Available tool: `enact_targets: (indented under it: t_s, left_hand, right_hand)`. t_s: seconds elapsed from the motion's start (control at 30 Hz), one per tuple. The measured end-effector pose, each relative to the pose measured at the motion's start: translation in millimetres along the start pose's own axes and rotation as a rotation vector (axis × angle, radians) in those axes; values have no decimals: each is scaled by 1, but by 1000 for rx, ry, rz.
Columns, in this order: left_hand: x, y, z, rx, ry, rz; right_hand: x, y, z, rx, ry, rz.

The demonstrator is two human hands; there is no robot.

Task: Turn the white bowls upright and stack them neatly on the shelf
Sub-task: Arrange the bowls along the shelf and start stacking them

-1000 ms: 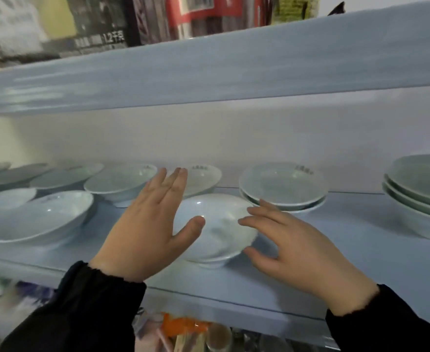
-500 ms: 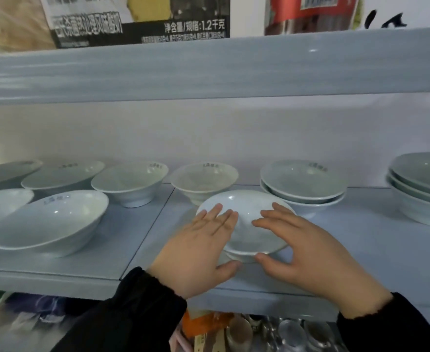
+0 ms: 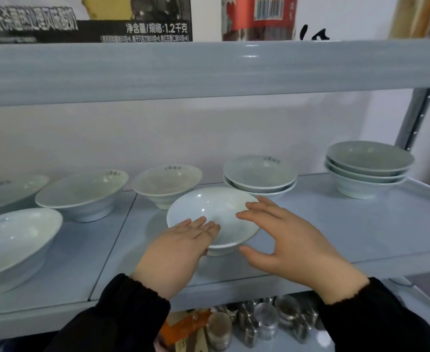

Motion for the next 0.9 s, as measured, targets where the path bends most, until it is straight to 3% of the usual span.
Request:
enact_targets:
  t_s: [0.4,0.63,0.9]
  left_hand:
    - [-6,-85,11,-34,-136,280]
    - [-78,-84,-3,-4,-294,286]
    - [-174,-46,12,-14,-286,245]
  right_hand:
    - [-1,-53,56,66,5,9]
    - [5,-62,106,72,14,-71]
    - [20,-76,159,78,44,-120]
Point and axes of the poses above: each hand's wrist, its own x-axis away from the middle knuckle, its own y-axis out of the palm, z = x × y, the point moved 9 cm from there along -x, towards the middle knuckle, and after that the axes turned 5 degrees about y, right-handed, at the moved point
